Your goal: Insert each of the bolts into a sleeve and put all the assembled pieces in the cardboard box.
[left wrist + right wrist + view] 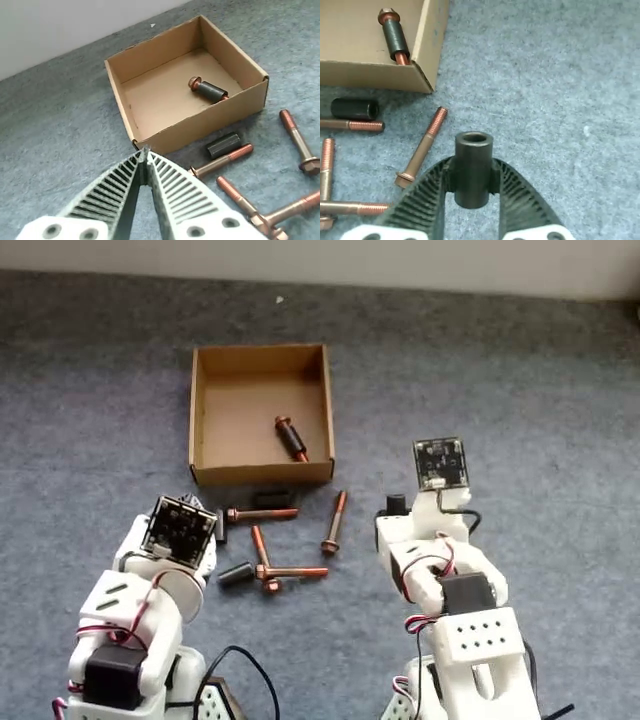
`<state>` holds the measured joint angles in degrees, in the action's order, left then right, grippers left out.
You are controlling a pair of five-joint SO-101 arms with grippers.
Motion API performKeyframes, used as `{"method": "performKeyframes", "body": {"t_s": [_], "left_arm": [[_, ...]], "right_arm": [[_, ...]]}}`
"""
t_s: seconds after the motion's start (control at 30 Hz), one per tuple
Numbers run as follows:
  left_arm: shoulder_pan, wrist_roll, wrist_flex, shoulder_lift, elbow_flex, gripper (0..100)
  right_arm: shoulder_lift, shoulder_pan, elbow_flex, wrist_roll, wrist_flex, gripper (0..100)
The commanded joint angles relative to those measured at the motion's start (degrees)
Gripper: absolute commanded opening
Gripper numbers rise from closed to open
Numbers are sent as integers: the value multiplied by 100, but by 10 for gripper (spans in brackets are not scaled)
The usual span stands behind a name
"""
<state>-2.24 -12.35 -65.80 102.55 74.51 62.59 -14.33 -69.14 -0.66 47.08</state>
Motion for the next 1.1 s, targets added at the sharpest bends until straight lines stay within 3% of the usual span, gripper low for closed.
{"method": "performKeyframes", "body": {"t_s": [0.0, 0.47, 0.7, 0.9, 1.07], "left_arm": [[-426, -88, -193, -470, -620, 11], [-1648, -97, -158, -5086, -2308, 13], [-2369, -79, -158, -6958, -2615, 200], [-2818, -105, 53, -8532, -3073, 199], [-2756, -105, 352, -9719, -3556, 199]], "right_arm": [[180, 163, 75, 62, -110, 5], [207, 699, -22, 70, -391, 5], [207, 866, -22, 70, -391, 5], [198, 927, -31, 70, -541, 5], [198, 927, -31, 70, -541, 5]]}}
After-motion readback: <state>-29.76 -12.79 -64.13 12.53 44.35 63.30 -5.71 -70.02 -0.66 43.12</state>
